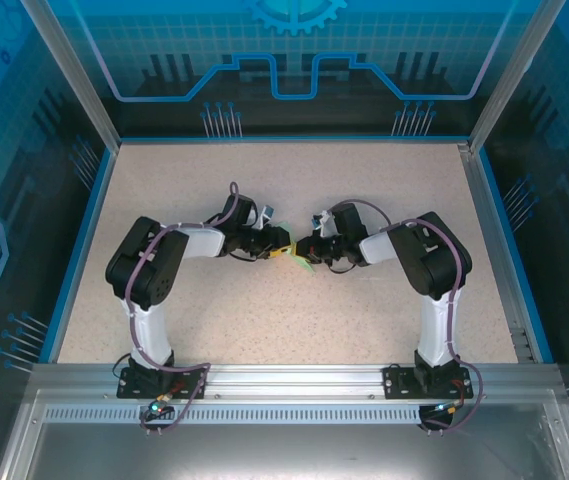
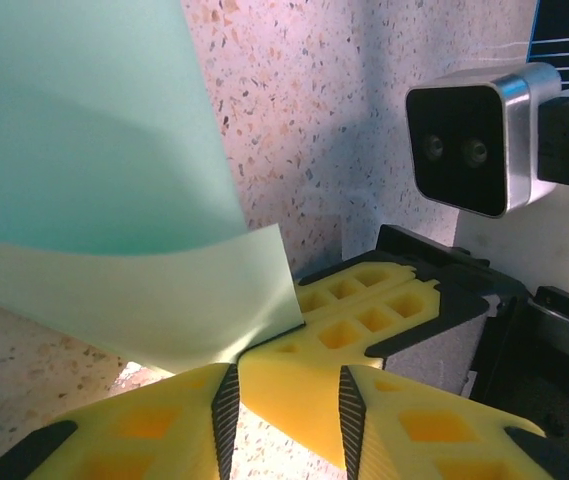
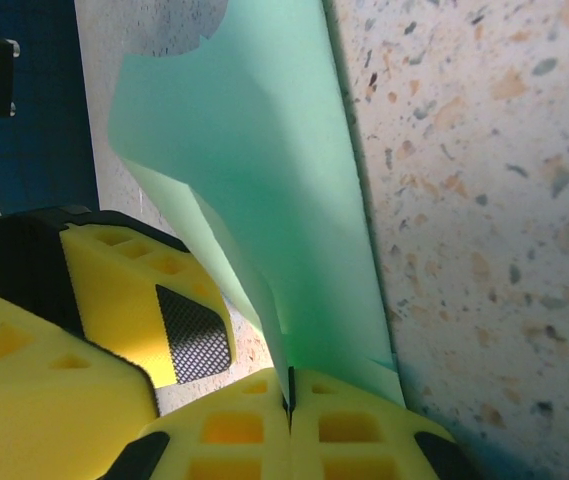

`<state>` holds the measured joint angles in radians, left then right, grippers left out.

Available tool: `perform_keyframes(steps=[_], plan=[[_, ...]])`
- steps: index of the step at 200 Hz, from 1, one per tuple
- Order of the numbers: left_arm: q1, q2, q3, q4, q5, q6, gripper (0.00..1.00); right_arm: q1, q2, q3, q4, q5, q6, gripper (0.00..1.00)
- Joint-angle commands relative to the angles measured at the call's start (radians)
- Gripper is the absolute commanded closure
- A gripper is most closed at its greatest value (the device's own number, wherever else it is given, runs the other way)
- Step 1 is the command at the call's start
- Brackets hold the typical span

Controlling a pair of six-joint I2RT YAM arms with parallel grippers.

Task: Fold a paper plane with a square sheet of paper (pick it up from the middle)
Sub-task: Fold the wing for the fifth time at the center of the table.

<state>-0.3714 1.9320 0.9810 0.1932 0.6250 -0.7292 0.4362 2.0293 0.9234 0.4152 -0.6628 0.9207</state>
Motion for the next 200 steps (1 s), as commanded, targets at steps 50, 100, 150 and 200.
perform_keyframes(steps=[50,100,150,200], plan=[[-0.008,0.046,0.044,0.007,-0.014,0.026,0.68,-0.021,0.046,0.018,-0.071,-0.006,0.000,1.00],[-0.008,0.058,0.057,-0.021,-0.037,0.030,0.70,-0.025,0.048,0.020,-0.084,-0.006,0.001,0.95],[-0.007,0.065,0.062,-0.042,-0.054,0.031,0.73,-0.028,0.046,0.018,-0.082,-0.012,0.006,0.93],[-0.007,0.070,0.064,-0.048,-0.076,0.030,0.78,-0.033,0.045,0.014,-0.076,-0.013,0.007,0.92]])
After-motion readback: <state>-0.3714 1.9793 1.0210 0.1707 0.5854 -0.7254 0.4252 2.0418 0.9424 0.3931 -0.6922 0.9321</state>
